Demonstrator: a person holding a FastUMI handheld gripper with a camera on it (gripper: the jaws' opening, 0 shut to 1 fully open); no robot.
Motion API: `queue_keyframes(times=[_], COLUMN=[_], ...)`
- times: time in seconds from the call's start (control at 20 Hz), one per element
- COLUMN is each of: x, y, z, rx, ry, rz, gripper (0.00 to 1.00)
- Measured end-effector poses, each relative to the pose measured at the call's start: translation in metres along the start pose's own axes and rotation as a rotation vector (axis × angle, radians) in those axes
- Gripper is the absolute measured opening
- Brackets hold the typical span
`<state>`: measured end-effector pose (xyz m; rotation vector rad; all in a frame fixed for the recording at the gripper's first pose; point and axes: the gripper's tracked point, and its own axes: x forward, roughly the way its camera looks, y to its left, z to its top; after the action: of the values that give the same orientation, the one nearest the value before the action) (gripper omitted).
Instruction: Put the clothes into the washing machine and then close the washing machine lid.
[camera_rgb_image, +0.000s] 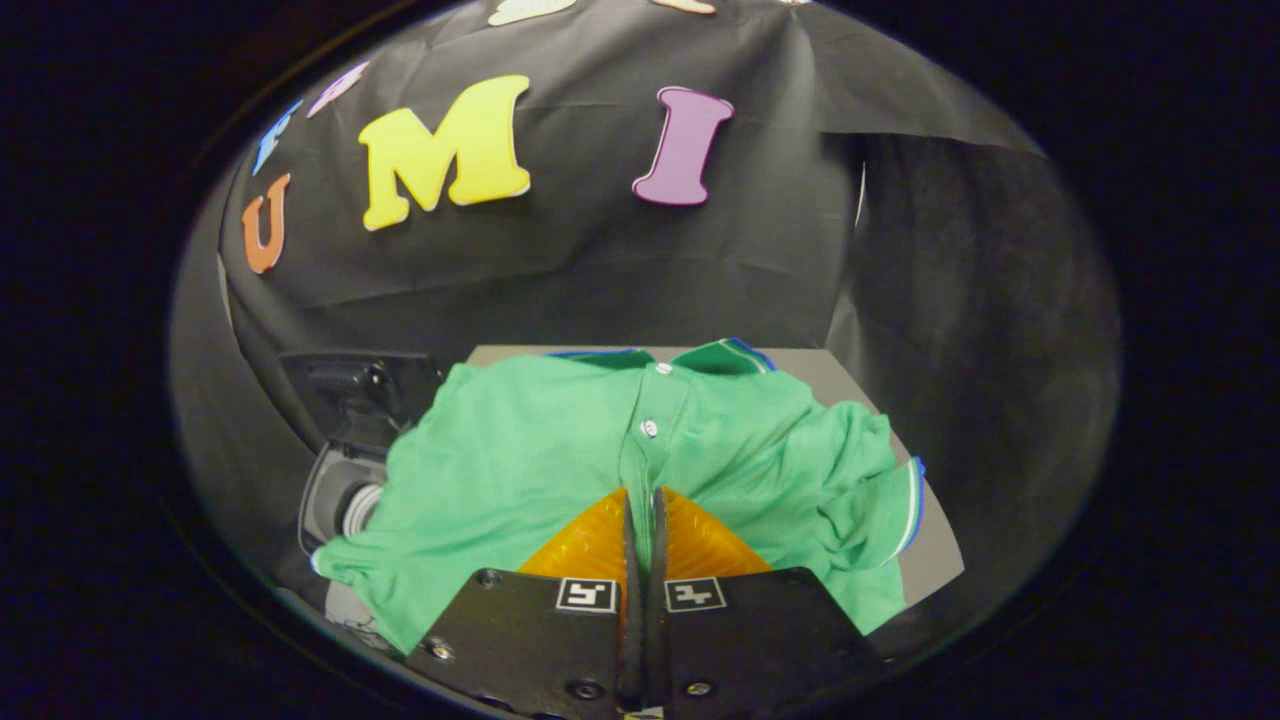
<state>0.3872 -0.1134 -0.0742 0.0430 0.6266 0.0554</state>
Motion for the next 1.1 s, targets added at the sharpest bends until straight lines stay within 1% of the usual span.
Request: queue_keyframes(times=[0.15,0.35,0.55,0.75,0.9,1.1], x=[-0.016,-0.04,-0.05,-0.055,-0.058,-0.052], y=[0.025,0.068,0.124,0.191,0.237,0.298], z=[0.028,0.057,0.078,0.087,0.087,0.077], rx=[0.076,0.1,0.06,0.021,-0.004,-0.041], ry=[-0.037,-0.078,-0.104,-0.106,-0.096,-0.078], rz=[0.065,0.148,0.239,0.342,0.415,0.48], gripper=[0.05,0.05,0.05,0.05,0.05,0.05])
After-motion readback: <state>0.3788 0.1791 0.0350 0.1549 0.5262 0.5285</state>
